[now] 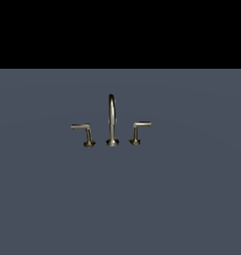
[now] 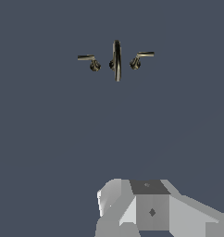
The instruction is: Turn on the faucet by rotating a designated handle.
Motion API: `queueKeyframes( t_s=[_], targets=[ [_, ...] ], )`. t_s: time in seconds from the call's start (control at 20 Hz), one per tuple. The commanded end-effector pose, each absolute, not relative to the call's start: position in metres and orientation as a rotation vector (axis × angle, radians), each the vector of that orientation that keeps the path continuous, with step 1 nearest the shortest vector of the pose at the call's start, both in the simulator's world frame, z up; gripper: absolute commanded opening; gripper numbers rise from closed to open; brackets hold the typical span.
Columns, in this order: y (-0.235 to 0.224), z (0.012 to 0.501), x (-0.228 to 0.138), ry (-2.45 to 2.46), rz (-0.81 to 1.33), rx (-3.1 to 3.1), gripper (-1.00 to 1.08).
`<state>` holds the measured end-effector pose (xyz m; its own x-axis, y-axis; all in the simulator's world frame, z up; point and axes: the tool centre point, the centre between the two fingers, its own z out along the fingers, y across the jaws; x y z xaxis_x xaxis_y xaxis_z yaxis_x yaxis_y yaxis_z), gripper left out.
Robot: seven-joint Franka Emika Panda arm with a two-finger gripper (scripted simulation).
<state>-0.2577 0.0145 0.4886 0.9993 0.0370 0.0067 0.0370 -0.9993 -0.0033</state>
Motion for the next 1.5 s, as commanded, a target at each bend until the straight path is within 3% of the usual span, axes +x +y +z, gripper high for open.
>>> queueKeyframes(
  t_s=[0.0, 0.65, 1.45],
  targets=[
    [0.014, 0.489, -0.258, -0.058, -0.010, -3.138, -1.00],
    [0.034, 0.466, -0.250, 0.076, -0.009, -3.137, -1.00],
    [0.099, 0.387, -0.208, 0.546, -0.006, -3.088, -1.00]
  ],
)
